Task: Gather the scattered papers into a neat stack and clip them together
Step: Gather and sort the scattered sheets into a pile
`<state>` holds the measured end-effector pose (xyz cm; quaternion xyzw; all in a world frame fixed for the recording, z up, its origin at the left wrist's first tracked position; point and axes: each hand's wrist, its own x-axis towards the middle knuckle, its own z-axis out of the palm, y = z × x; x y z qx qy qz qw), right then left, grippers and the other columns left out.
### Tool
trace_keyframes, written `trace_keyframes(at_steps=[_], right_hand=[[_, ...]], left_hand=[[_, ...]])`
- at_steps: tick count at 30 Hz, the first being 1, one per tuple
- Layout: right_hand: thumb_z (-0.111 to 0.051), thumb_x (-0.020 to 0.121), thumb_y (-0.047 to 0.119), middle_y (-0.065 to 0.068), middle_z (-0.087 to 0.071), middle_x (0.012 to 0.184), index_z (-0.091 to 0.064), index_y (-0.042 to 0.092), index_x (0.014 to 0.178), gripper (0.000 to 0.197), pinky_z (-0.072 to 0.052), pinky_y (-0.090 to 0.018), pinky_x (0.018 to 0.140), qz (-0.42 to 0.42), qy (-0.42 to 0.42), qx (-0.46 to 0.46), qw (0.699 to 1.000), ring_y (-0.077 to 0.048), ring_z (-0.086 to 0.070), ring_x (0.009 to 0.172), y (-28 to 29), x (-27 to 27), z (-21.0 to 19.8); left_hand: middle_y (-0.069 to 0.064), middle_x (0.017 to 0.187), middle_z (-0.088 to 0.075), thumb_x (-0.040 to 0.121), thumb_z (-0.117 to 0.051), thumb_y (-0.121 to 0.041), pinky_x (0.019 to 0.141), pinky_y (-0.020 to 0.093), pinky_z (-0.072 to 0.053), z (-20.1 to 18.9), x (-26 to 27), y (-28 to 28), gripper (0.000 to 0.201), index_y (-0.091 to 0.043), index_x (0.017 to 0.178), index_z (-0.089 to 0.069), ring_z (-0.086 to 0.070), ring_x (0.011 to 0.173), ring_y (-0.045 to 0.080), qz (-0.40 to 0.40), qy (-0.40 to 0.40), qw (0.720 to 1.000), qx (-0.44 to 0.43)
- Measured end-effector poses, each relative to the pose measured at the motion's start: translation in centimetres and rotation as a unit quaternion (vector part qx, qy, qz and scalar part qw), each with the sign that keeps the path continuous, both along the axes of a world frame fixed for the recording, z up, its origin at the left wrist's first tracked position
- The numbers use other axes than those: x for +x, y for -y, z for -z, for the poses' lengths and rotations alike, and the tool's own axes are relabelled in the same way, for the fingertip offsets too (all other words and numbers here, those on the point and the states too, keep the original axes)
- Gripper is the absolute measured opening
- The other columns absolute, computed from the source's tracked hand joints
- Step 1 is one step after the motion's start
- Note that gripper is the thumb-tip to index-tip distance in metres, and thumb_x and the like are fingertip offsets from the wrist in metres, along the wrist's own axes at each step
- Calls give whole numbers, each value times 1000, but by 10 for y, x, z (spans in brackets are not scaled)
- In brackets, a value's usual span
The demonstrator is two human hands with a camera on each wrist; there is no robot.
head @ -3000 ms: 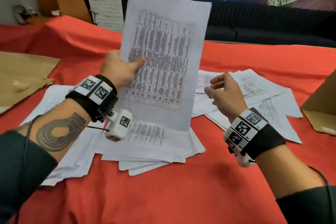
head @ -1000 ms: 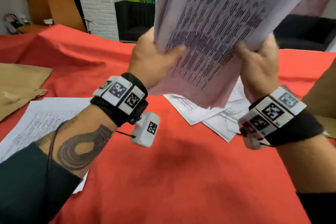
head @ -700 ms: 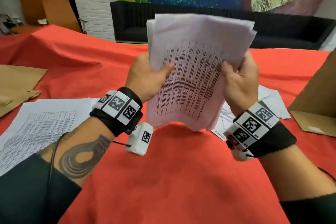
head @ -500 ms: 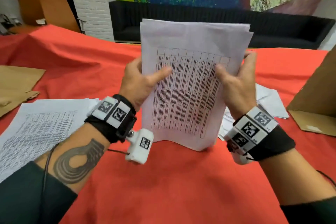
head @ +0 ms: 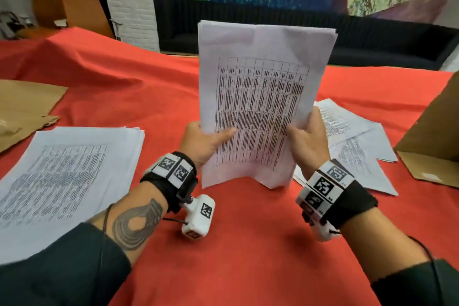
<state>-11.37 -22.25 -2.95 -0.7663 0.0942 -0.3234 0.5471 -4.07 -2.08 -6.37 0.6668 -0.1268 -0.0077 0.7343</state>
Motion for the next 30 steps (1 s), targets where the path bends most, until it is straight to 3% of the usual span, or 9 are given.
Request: trace_keyframes(at_steps=[3,6,11,14,18,20,23,28,30], right_hand=[[-60,81,1,-1,-70,108,-58,19,108,32,-57,-54,91,-7,-36,15,999,-20,-70,100,-3,0,7],[-70,74,7,-5,-73,105,-57,20,103,34,-60,-47,85,-16,-14,50,999,-22,-72,95,-3,-4,0],[-71,81,-6,-13,-73,114,-58,14,111,38,-60,-42,88,-62,34,91,993,-27,-72,102,3,-8,-9],[-64,83,11,-3,-73,105,-63,17,110,27,-60,-43,86,-54,40,54,996,-19,-72,94,1,-5,-7],[-63,92,22,2,-63,88,-51,30,92,14,-52,-46,74,12,88,11,996,-14,-58,76,5,-2,-8],[-62,93,25,-2,-64,95,-50,30,98,14,-51,-45,83,-2,88,23,996,-18,-62,83,9,1,-1],[-57,94,22,-6,-68,116,-57,24,114,20,-52,-53,98,-21,44,-36,998,-26,-65,108,11,6,12],[-55,93,-4,-15,-69,87,-58,10,97,15,-58,-48,71,-58,-107,-58,991,-33,-69,74,25,9,13],[-66,87,0,-9,-70,81,-63,16,85,16,-60,-49,75,-42,-183,-144,972,-34,-72,76,47,11,15]], left_hand=[[6,95,-80,75,-91,-14,79,32,-60,2,-1,1,26,-7,96,-77,-75,82,15,-21,14,999,29],[1,85,-77,69,-95,-25,68,30,-59,-10,-2,0,45,5,95,-74,-72,72,15,-43,34,998,20],[3,97,-80,75,-91,-26,89,39,-63,-21,-3,-3,27,-14,94,-75,-77,94,21,-23,29,999,12],[2,95,-80,78,-90,-26,88,41,-63,-25,-6,2,23,-17,93,-74,-77,92,20,-29,54,997,39],[-2,89,-78,81,-87,-13,76,25,-61,-34,-13,6,17,-14,93,-76,-74,78,8,-45,87,995,18],[1,87,-75,83,-84,-12,77,28,-59,-28,-15,5,17,-4,94,-74,-69,76,11,-40,55,998,7],[4,85,-74,85,-83,-17,77,33,-59,-16,-16,5,16,-7,94,-74,-66,73,15,-58,45,995,67],[8,99,-77,84,-84,-12,71,23,-57,-52,6,-37,23,-3,104,-77,-67,70,-1,-109,111,979,132],[10,107,-76,82,-85,-16,75,18,-57,-70,19,-75,33,-3,111,-76,-65,68,-7,-132,115,969,173]])
